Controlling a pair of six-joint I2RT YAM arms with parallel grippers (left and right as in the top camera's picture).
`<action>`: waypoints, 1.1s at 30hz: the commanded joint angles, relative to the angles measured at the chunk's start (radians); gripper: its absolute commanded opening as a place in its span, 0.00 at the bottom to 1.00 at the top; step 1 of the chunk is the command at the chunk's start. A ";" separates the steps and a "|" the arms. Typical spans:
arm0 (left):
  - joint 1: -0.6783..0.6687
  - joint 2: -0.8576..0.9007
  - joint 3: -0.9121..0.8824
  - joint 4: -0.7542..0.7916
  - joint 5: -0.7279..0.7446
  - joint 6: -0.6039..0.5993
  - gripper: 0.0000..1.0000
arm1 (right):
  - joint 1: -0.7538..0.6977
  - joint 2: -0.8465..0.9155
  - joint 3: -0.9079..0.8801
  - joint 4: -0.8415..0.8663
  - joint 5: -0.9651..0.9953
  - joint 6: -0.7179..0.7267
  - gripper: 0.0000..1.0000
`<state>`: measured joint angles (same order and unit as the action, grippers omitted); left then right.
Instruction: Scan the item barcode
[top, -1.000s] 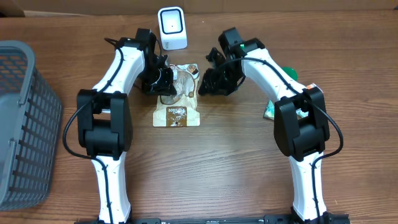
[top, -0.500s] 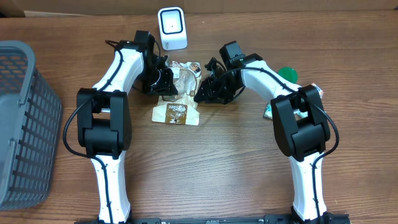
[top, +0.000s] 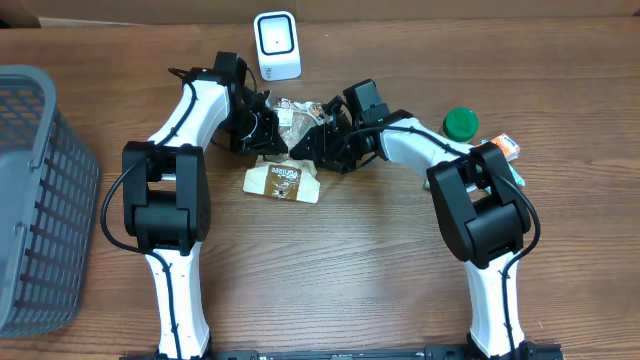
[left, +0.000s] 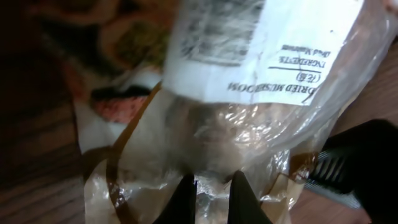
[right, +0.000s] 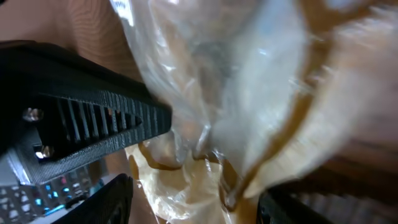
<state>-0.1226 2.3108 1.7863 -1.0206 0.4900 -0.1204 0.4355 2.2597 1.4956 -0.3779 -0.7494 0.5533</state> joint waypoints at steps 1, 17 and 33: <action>0.005 0.024 -0.018 0.002 0.033 0.020 0.04 | 0.050 0.041 -0.049 0.009 0.073 0.072 0.59; 0.069 0.015 0.064 -0.084 0.054 0.077 0.04 | 0.026 0.037 -0.044 0.037 -0.079 -0.062 0.04; 0.070 0.021 0.167 -0.156 0.016 0.200 0.04 | -0.006 0.035 0.097 -0.427 0.079 -0.505 0.04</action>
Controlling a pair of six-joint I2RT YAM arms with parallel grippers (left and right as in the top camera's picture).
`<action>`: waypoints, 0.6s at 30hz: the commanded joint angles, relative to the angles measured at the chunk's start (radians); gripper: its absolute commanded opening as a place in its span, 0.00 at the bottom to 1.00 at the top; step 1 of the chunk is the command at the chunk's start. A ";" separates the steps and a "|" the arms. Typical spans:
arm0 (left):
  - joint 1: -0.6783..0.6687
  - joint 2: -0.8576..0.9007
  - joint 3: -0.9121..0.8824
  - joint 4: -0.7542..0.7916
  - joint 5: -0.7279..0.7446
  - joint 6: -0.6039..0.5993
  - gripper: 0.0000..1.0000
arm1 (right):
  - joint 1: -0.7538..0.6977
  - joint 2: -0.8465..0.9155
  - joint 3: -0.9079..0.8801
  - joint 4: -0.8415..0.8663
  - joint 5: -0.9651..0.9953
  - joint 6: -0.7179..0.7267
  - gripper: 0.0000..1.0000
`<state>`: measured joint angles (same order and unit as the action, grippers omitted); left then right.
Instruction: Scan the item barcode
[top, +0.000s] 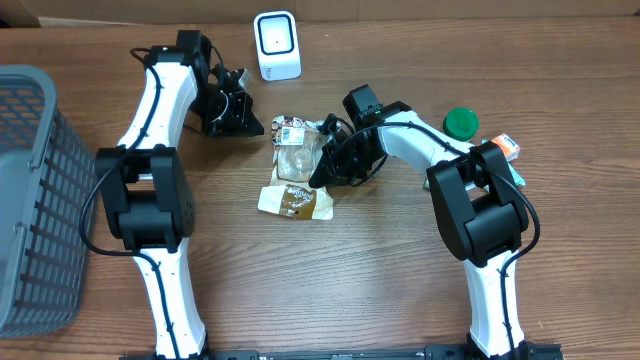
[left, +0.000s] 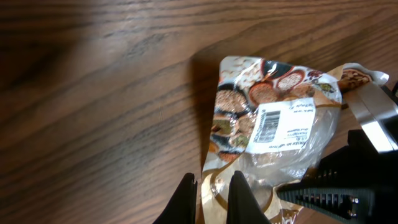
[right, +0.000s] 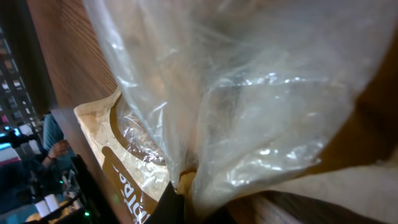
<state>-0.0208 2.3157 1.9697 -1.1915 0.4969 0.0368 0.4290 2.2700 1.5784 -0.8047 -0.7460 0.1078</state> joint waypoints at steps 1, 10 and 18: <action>-0.041 0.018 -0.020 0.024 0.038 0.059 0.04 | 0.000 0.025 0.014 0.002 0.076 -0.061 0.04; -0.104 0.020 -0.049 0.152 0.028 -0.013 0.04 | 0.003 0.025 0.014 -0.002 0.075 -0.061 0.04; -0.103 0.020 -0.188 0.259 0.005 -0.086 0.04 | 0.003 0.025 0.014 -0.002 0.071 -0.059 0.36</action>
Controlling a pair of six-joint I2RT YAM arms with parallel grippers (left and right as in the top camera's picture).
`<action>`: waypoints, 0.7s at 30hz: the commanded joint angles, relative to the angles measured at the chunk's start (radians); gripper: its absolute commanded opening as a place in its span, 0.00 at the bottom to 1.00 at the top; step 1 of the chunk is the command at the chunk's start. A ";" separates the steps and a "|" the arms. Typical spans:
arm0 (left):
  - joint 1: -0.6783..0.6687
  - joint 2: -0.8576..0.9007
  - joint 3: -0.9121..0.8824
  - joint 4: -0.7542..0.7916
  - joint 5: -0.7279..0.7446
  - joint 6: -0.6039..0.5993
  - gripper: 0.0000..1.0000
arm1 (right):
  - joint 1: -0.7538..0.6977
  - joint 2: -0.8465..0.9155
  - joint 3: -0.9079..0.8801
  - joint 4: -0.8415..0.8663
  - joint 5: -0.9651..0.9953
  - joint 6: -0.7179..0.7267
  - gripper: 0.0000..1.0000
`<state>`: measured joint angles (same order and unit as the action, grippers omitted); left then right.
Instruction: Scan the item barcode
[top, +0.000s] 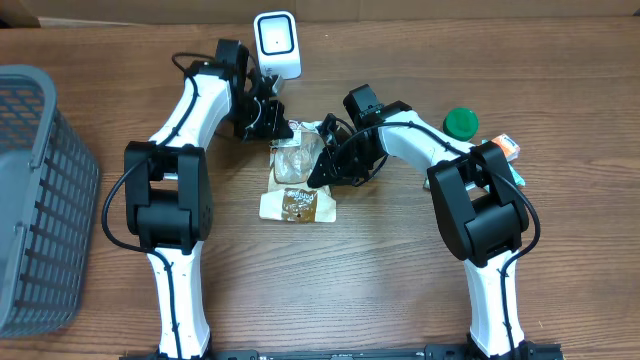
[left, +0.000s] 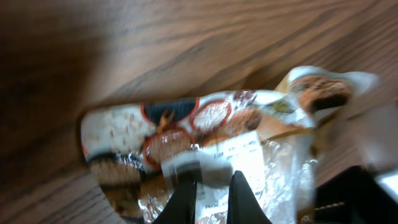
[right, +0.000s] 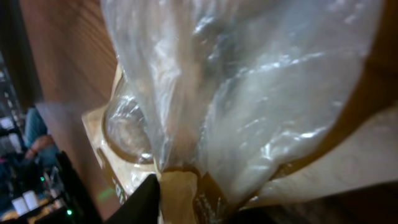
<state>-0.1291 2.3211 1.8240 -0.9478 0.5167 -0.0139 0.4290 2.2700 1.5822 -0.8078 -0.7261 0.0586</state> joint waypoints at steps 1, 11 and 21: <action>0.006 0.014 -0.048 0.018 -0.015 -0.035 0.04 | 0.000 0.025 0.011 0.001 0.050 -0.003 0.43; 0.006 0.014 -0.056 0.025 -0.023 -0.047 0.04 | 0.026 0.032 -0.023 0.134 -0.034 0.235 0.63; 0.006 0.014 -0.056 0.022 -0.023 -0.062 0.04 | 0.085 0.032 -0.051 0.300 0.038 0.459 0.36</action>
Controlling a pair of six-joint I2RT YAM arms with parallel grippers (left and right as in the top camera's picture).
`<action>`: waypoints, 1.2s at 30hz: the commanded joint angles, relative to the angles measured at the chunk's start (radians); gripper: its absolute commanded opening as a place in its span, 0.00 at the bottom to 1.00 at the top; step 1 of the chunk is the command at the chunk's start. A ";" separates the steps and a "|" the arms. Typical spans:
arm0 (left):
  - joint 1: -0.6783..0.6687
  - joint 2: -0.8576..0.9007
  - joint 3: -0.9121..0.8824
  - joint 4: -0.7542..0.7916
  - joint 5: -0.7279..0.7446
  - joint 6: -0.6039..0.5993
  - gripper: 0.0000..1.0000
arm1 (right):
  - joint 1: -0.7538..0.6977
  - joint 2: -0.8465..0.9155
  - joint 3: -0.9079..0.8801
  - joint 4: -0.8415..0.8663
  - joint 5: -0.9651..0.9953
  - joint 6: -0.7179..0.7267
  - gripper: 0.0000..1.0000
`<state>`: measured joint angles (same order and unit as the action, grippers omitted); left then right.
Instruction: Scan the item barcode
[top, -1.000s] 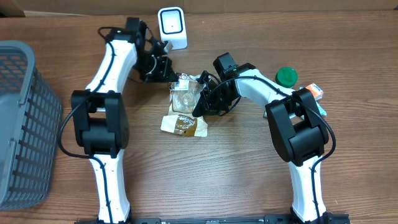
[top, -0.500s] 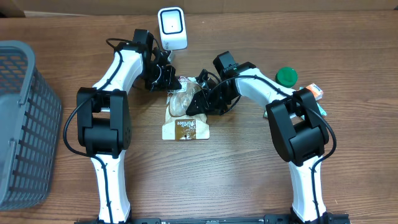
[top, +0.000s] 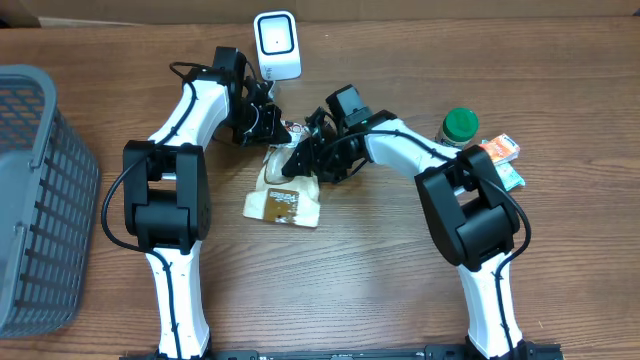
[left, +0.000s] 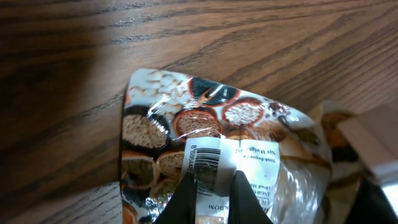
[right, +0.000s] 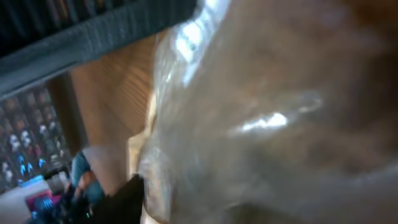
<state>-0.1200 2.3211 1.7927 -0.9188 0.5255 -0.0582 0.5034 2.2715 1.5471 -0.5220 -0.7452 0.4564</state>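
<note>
A clear snack bag (top: 283, 195) with a brown printed base lies on the table below the white scanner (top: 276, 45). My right gripper (top: 303, 158) is shut on the bag's right side. In the right wrist view, blurred plastic (right: 261, 112) fills the frame beside one dark finger (right: 127, 199). My left gripper (top: 268, 125) sits at the bag's top end. In the left wrist view its jaws (left: 213, 177) stand close together over the white barcode label (left: 208, 155) on the bag's printed end (left: 180, 121). I cannot tell whether they pinch the bag.
A grey mesh basket (top: 40, 200) stands at the left edge. A green-capped container (top: 460, 124) and an orange packet (top: 500, 150) lie at the right, behind my right arm. The scanner stands at the table's far edge.
My right gripper has shifted left with the bag, and the bag's brown end now lies further left. The left gripper stays at the bag's top, with the barcode label now between its fingers.
Both grippers were at the bag below the scanner. Then the left gripper stood away to the scanner's left while the right alone held the bag. The left gripper returned to the bag's top end. Now the bag lies further left, label under the left fingers.
</note>
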 joint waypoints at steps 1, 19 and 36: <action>-0.003 0.014 -0.025 -0.008 -0.031 -0.017 0.04 | 0.011 0.030 -0.016 0.016 0.056 0.061 0.33; 0.105 -0.212 0.119 -0.196 -0.115 0.000 0.04 | -0.061 -0.039 -0.015 -0.115 -0.001 -0.265 0.04; 0.345 -0.442 0.151 -0.380 -0.222 -0.002 0.73 | -0.061 -0.430 -0.014 -0.512 -0.115 -1.013 0.04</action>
<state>0.2039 1.8702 1.9427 -1.2934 0.3202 -0.0727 0.4412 1.9400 1.5330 -1.0229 -0.8368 -0.4339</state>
